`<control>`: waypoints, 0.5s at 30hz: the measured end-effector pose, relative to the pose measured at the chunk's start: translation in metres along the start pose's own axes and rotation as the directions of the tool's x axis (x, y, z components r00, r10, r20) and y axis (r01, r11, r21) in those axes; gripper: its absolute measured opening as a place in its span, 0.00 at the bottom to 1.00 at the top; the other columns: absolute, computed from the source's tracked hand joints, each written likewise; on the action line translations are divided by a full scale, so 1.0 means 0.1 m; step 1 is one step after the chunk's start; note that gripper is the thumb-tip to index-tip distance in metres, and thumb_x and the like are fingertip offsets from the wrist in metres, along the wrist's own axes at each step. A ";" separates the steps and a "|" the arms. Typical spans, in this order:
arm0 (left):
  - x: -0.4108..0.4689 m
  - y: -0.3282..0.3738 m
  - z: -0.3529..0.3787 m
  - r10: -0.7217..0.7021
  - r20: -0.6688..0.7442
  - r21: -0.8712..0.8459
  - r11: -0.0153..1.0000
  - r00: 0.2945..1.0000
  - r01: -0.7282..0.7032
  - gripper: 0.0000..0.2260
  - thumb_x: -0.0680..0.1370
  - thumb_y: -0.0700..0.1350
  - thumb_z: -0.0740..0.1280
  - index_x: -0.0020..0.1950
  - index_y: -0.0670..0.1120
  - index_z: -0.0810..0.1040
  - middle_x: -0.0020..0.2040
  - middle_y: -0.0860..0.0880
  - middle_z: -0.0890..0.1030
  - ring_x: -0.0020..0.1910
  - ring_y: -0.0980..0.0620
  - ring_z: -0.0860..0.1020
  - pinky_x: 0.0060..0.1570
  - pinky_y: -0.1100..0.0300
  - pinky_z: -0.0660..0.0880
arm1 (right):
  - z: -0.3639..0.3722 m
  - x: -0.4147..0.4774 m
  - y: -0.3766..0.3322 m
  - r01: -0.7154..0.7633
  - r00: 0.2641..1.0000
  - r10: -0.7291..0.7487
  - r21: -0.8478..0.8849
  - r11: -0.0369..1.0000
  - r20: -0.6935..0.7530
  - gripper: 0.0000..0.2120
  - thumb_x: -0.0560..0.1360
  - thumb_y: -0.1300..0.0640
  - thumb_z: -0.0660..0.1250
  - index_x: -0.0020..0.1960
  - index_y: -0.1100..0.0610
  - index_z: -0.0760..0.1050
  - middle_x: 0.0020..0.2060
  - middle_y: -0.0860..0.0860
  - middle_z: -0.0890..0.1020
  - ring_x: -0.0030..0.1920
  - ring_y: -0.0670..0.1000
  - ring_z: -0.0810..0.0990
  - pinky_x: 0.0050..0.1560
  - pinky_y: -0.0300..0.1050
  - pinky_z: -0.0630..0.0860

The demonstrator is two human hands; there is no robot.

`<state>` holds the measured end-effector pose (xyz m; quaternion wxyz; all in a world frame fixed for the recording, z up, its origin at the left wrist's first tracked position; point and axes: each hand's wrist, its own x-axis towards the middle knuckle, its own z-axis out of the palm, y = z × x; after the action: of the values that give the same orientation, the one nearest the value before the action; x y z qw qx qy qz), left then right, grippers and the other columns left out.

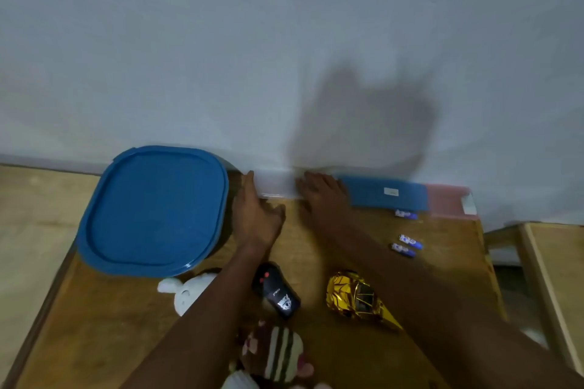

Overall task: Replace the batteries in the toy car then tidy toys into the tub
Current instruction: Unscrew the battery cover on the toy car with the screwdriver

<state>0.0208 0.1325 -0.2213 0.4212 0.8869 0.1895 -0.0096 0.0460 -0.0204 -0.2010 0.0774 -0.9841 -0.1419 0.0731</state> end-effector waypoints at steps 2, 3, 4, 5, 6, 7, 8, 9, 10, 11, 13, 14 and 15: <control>-0.03 -0.04 0.01 0.021 -0.016 0.019 1.000 1.000 -0.021 0.42 0.69 0.46 0.76 0.79 0.47 0.61 0.72 0.43 0.73 0.69 0.41 0.72 0.68 0.47 0.72 | 0.01 -0.05 -0.03 -0.001 1.000 0.001 -0.018 1.000 0.006 0.22 0.68 0.50 0.66 0.60 0.54 0.81 0.59 0.55 0.82 0.57 0.60 0.80 0.56 0.58 0.76; -0.05 -0.07 0.01 0.032 -0.025 0.028 0.999 0.999 -0.031 0.41 0.68 0.46 0.76 0.79 0.46 0.62 0.70 0.43 0.75 0.68 0.41 0.73 0.66 0.47 0.73 | 0.01 -0.08 -0.04 0.003 1.000 -0.003 -0.028 1.000 0.008 0.21 0.68 0.50 0.67 0.60 0.55 0.81 0.59 0.55 0.82 0.58 0.61 0.80 0.56 0.58 0.76; -0.07 -0.09 0.01 0.040 -0.036 0.028 0.999 0.999 -0.039 0.40 0.68 0.45 0.76 0.78 0.46 0.64 0.68 0.43 0.76 0.66 0.42 0.74 0.65 0.47 0.74 | 0.01 -0.10 -0.06 0.006 1.000 -0.006 -0.041 0.999 0.003 0.21 0.68 0.50 0.67 0.59 0.54 0.81 0.59 0.55 0.82 0.57 0.60 0.81 0.55 0.57 0.77; -0.09 -0.10 0.01 0.039 -0.049 0.016 0.999 0.998 -0.038 0.39 0.68 0.44 0.77 0.77 0.46 0.65 0.66 0.44 0.77 0.64 0.43 0.75 0.64 0.47 0.74 | 0.02 -0.12 -0.07 0.007 1.000 -0.007 -0.057 0.998 0.000 0.21 0.68 0.49 0.66 0.58 0.54 0.82 0.58 0.55 0.83 0.56 0.60 0.81 0.54 0.57 0.78; -0.12 -0.10 0.01 0.034 -0.061 -0.002 0.999 0.998 -0.034 0.38 0.68 0.43 0.77 0.76 0.46 0.66 0.66 0.44 0.77 0.64 0.44 0.75 0.65 0.48 0.74 | 0.02 -0.14 -0.07 0.008 1.000 -0.007 -0.080 0.997 0.004 0.20 0.68 0.49 0.66 0.57 0.54 0.82 0.57 0.55 0.83 0.55 0.59 0.82 0.52 0.55 0.78; -0.15 -0.09 0.01 0.033 -0.074 -0.019 0.999 0.997 -0.034 0.37 0.68 0.42 0.77 0.76 0.45 0.67 0.65 0.45 0.77 0.64 0.45 0.75 0.65 0.50 0.73 | 0.04 -0.15 -0.07 0.012 1.000 -0.011 -0.107 0.994 0.006 0.20 0.68 0.49 0.65 0.56 0.55 0.82 0.56 0.55 0.83 0.54 0.59 0.83 0.51 0.54 0.79; -0.17 -0.09 0.01 0.034 -0.087 -0.032 0.999 0.996 -0.037 0.37 0.69 0.42 0.78 0.76 0.45 0.67 0.65 0.45 0.77 0.63 0.45 0.75 0.64 0.53 0.72 | 0.06 -0.15 -0.08 0.021 1.000 -0.020 -0.133 0.991 0.009 0.19 0.69 0.49 0.67 0.56 0.55 0.82 0.56 0.56 0.84 0.53 0.59 0.83 0.50 0.53 0.79; -0.18 -0.08 0.00 0.031 -0.097 -0.044 0.998 0.995 -0.035 0.37 0.69 0.41 0.78 0.76 0.45 0.67 0.65 0.45 0.78 0.63 0.45 0.75 0.62 0.55 0.71 | 0.08 -0.16 -0.07 0.035 0.999 -0.033 -0.163 0.986 0.013 0.19 0.68 0.50 0.69 0.56 0.56 0.82 0.56 0.57 0.83 0.53 0.59 0.84 0.48 0.53 0.80; -0.19 -0.08 0.00 0.022 -0.105 -0.054 0.998 0.994 -0.028 0.37 0.69 0.41 0.78 0.76 0.45 0.67 0.65 0.45 0.78 0.63 0.45 0.75 0.61 0.56 0.70 | 0.10 -0.18 -0.08 0.046 0.999 -0.041 -0.194 0.980 0.029 0.19 0.68 0.51 0.72 0.57 0.57 0.82 0.56 0.58 0.83 0.52 0.59 0.84 0.47 0.53 0.80; -0.19 -0.07 -0.01 0.014 -0.109 -0.063 0.998 0.994 -0.021 0.38 0.69 0.41 0.79 0.76 0.46 0.66 0.65 0.45 0.78 0.63 0.45 0.75 0.60 0.56 0.70 | 0.11 -0.19 -0.08 0.058 0.998 -0.050 -0.226 0.972 0.042 0.20 0.67 0.52 0.75 0.57 0.58 0.82 0.56 0.59 0.83 0.51 0.60 0.85 0.46 0.52 0.80; -0.20 -0.05 -0.04 0.016 -0.114 -0.073 0.997 0.993 -0.025 0.39 0.69 0.41 0.79 0.76 0.48 0.65 0.64 0.45 0.79 0.63 0.45 0.76 0.59 0.54 0.73 | 0.11 -0.18 -0.10 0.087 0.995 -0.072 -0.284 0.955 0.064 0.20 0.66 0.52 0.77 0.55 0.59 0.83 0.54 0.61 0.84 0.49 0.61 0.85 0.44 0.53 0.81; -0.20 -0.04 -0.05 0.018 -0.112 -0.074 0.997 0.993 -0.027 0.40 0.69 0.41 0.80 0.77 0.49 0.64 0.64 0.45 0.79 0.63 0.45 0.77 0.59 0.54 0.74 | 0.10 -0.17 -0.10 0.100 0.993 -0.075 -0.309 0.946 0.089 0.21 0.65 0.52 0.78 0.55 0.60 0.83 0.53 0.62 0.84 0.48 0.62 0.85 0.42 0.54 0.81; -0.20 -0.02 -0.06 0.014 -0.110 -0.078 0.997 0.994 -0.023 0.41 0.69 0.42 0.80 0.77 0.48 0.63 0.63 0.44 0.79 0.62 0.45 0.77 0.58 0.53 0.74 | 0.10 -0.14 -0.10 0.109 0.990 -0.073 -0.329 0.938 0.118 0.22 0.64 0.51 0.79 0.54 0.60 0.83 0.52 0.62 0.84 0.47 0.62 0.85 0.41 0.54 0.82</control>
<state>0.0008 0.1315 -0.2154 0.4452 0.8704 0.2042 0.0505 0.0278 -0.0134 -0.2073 -0.0948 -0.9702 -0.2015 0.0956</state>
